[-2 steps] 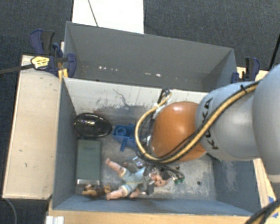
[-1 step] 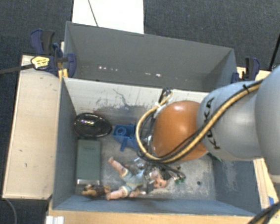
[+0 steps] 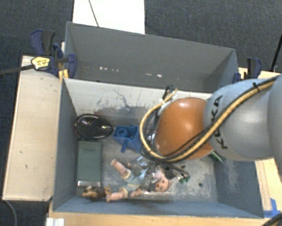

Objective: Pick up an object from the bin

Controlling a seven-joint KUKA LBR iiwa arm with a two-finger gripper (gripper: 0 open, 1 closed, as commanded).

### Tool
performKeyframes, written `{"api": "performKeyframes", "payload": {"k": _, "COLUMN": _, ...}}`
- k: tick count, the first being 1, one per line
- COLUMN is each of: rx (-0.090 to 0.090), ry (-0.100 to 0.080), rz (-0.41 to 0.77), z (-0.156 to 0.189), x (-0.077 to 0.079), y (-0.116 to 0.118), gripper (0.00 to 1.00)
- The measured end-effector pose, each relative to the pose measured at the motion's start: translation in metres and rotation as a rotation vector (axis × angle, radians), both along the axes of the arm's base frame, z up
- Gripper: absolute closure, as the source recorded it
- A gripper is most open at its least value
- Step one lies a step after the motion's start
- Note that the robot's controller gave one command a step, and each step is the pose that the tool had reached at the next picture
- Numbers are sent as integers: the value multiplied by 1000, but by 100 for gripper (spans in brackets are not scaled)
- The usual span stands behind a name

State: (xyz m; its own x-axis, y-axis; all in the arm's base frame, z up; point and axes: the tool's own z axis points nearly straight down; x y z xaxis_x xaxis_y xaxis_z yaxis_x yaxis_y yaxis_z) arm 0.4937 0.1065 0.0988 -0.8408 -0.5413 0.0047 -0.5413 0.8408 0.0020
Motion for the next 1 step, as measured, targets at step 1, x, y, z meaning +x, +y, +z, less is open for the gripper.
{"api": "performKeyframes", "payload": {"k": 1, "rx": 2, "ry": -8, "rz": 1, "z": 15, "x": 2, "y": 1, "gripper": 100}}
